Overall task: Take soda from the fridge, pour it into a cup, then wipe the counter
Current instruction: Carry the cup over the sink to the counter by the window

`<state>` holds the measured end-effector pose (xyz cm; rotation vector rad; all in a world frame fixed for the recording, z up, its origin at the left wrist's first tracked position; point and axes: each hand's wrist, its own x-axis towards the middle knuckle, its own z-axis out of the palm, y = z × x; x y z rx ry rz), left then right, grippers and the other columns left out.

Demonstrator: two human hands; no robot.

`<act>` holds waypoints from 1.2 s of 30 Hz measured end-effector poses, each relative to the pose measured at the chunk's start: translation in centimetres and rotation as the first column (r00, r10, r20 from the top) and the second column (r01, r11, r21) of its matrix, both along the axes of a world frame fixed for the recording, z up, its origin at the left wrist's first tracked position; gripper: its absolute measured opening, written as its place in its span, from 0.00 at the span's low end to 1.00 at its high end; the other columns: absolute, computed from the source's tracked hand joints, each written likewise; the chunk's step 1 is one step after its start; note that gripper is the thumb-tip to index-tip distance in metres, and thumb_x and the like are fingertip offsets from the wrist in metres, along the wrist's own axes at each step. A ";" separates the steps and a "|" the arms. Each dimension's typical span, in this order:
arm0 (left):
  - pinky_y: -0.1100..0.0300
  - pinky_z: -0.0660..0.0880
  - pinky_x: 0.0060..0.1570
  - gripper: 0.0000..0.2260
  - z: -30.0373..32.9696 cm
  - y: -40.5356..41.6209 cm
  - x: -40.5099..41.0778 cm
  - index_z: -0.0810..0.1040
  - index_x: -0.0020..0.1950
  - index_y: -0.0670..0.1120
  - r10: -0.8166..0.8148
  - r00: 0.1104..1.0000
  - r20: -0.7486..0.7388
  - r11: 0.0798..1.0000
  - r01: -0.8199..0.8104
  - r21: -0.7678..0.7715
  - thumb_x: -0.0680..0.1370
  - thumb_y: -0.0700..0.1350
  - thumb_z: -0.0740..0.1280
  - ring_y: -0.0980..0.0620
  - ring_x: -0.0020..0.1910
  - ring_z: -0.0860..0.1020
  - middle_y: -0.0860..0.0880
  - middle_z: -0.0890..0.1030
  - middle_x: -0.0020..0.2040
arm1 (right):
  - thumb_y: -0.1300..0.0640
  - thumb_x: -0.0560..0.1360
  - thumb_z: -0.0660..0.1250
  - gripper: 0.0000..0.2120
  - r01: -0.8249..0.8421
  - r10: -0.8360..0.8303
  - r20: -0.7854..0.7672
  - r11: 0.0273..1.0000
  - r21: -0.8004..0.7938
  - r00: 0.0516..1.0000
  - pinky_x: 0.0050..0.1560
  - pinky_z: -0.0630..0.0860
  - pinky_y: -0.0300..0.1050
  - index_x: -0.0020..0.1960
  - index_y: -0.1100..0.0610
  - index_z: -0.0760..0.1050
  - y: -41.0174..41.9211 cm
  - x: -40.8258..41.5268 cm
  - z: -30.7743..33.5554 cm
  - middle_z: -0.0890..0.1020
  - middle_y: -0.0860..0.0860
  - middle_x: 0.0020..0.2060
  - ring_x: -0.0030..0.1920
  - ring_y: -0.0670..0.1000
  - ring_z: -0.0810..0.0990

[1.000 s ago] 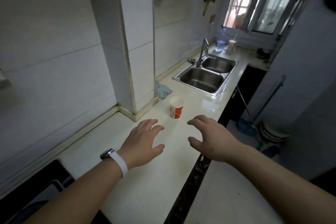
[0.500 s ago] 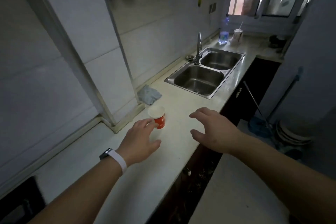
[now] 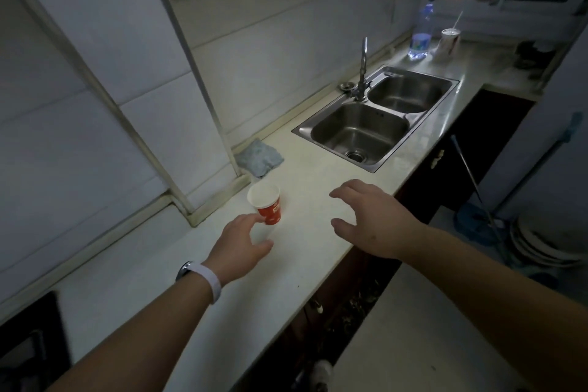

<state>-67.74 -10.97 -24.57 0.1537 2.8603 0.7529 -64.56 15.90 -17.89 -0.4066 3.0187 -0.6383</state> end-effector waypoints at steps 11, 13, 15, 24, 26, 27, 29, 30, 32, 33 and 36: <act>0.52 0.71 0.59 0.42 -7.0 -1.8 -7.5 0.55 0.77 0.47 0.330 0.873 0.359 0.790 -0.463 0.401 0.70 0.54 0.76 0.49 0.59 0.71 0.44 0.69 0.69 | 0.43 0.77 0.64 0.26 -0.119 0.113 0.096 0.990 0.069 0.989 0.63 0.72 0.49 0.72 0.48 0.64 -3.1 -8.0 -1.7 0.68 0.46 0.70 0.65 0.50 0.70; 0.52 0.71 0.59 0.45 -8.6 -2.2 -8.6 0.55 0.77 0.47 0.333 0.855 0.397 0.751 -0.495 0.437 0.69 0.54 0.77 0.49 0.59 0.71 0.45 0.69 0.69 | 0.42 0.77 0.64 0.26 -0.133 0.123 0.111 0.987 0.086 0.986 0.62 0.72 0.47 0.72 0.47 0.64 -4.1 -9.7 -2.0 0.68 0.46 0.70 0.65 0.49 0.71; 0.51 0.72 0.61 0.47 -10.2 -2.3 -9.9 0.56 0.76 0.48 0.346 0.845 0.408 0.729 -0.516 0.449 0.66 0.55 0.79 0.48 0.60 0.72 0.46 0.69 0.70 | 0.42 0.77 0.64 0.25 -0.158 0.145 0.122 0.982 0.099 0.982 0.62 0.73 0.47 0.72 0.47 0.64 -5.0 -11.5 -2.3 0.68 0.46 0.70 0.64 0.49 0.71; 0.64 0.73 0.54 0.38 -15.3 -1.3 -15.0 0.68 0.66 0.48 0.361 0.904 0.230 0.743 -0.428 0.515 0.61 0.49 0.83 0.51 0.60 0.74 0.51 0.73 0.60 | 0.41 0.77 0.63 0.25 -0.183 0.157 0.171 0.971 0.151 0.973 0.63 0.73 0.49 0.72 0.47 0.64 -6.0 -17.3 -4.5 0.68 0.46 0.69 0.65 0.49 0.71; 0.69 0.73 0.53 0.38 -16.1 -1.0 -15.3 0.68 0.66 0.48 0.336 0.927 0.167 0.758 -0.372 0.536 0.62 0.45 0.83 0.55 0.58 0.74 0.52 0.73 0.60 | 0.42 0.77 0.62 0.26 -0.176 0.147 0.185 0.973 0.150 0.972 0.62 0.73 0.48 0.72 0.47 0.64 -5.8 -18.0 -5.1 0.68 0.46 0.69 0.64 0.49 0.71; 0.66 0.74 0.55 0.38 -16.5 -1.0 -15.5 0.68 0.66 0.49 0.328 0.931 0.159 0.754 -0.360 0.550 0.62 0.44 0.83 0.56 0.58 0.75 0.52 0.74 0.60 | 0.42 0.77 0.62 0.26 -0.173 0.143 0.191 0.974 0.149 0.971 0.62 0.73 0.48 0.72 0.47 0.64 -5.7 -18.2 -5.4 0.68 0.46 0.69 0.64 0.49 0.71; 0.58 0.76 0.58 0.36 -16.8 -0.8 -16.0 0.70 0.65 0.50 0.333 0.929 0.163 0.743 -0.365 0.561 0.61 0.46 0.83 0.55 0.57 0.77 0.52 0.77 0.59 | 0.41 0.77 0.62 0.25 -0.164 0.133 0.202 0.975 0.146 0.970 0.62 0.73 0.49 0.72 0.47 0.64 -5.6 -18.6 -6.0 0.68 0.46 0.69 0.64 0.49 0.71; 0.57 0.76 0.58 0.35 -16.8 -0.7 -16.1 0.71 0.63 0.50 0.334 0.928 0.165 0.744 -0.368 0.557 0.61 0.47 0.83 0.54 0.56 0.78 0.52 0.79 0.57 | 0.41 0.77 0.62 0.25 -0.160 0.129 0.206 0.976 0.145 0.970 0.62 0.74 0.49 0.72 0.47 0.64 -5.5 -18.6 -6.2 0.68 0.46 0.69 0.64 0.49 0.71; 0.56 0.76 0.57 0.32 -16.6 -0.5 -16.4 0.73 0.62 0.50 0.337 0.927 0.167 0.741 -0.371 0.560 0.62 0.48 0.83 0.55 0.55 0.79 0.53 0.80 0.56 | 0.41 0.77 0.63 0.25 -0.152 0.121 0.209 0.978 0.140 0.970 0.62 0.74 0.49 0.72 0.47 0.65 -5.5 -18.8 -6.5 0.68 0.46 0.69 0.64 0.50 0.71; 0.56 0.77 0.57 0.32 -16.6 -0.5 -16.4 0.73 0.61 0.52 0.338 0.926 0.170 0.735 -0.372 0.566 0.62 0.49 0.83 0.57 0.54 0.79 0.54 0.81 0.55 | 0.42 0.77 0.63 0.25 -0.147 0.117 0.210 0.980 0.136 0.971 0.62 0.74 0.48 0.72 0.47 0.65 -5.5 -18.9 -6.6 0.68 0.46 0.69 0.64 0.50 0.71; 0.54 0.78 0.57 0.31 -16.3 -0.4 -16.7 0.73 0.60 0.55 0.334 0.927 0.172 0.721 -0.368 0.587 0.61 0.50 0.82 0.59 0.54 0.79 0.57 0.80 0.55 | 0.42 0.77 0.63 0.25 -0.134 0.108 0.202 0.984 0.120 0.973 0.62 0.74 0.48 0.72 0.48 0.65 -5.5 -19.2 -6.4 0.69 0.46 0.69 0.64 0.50 0.72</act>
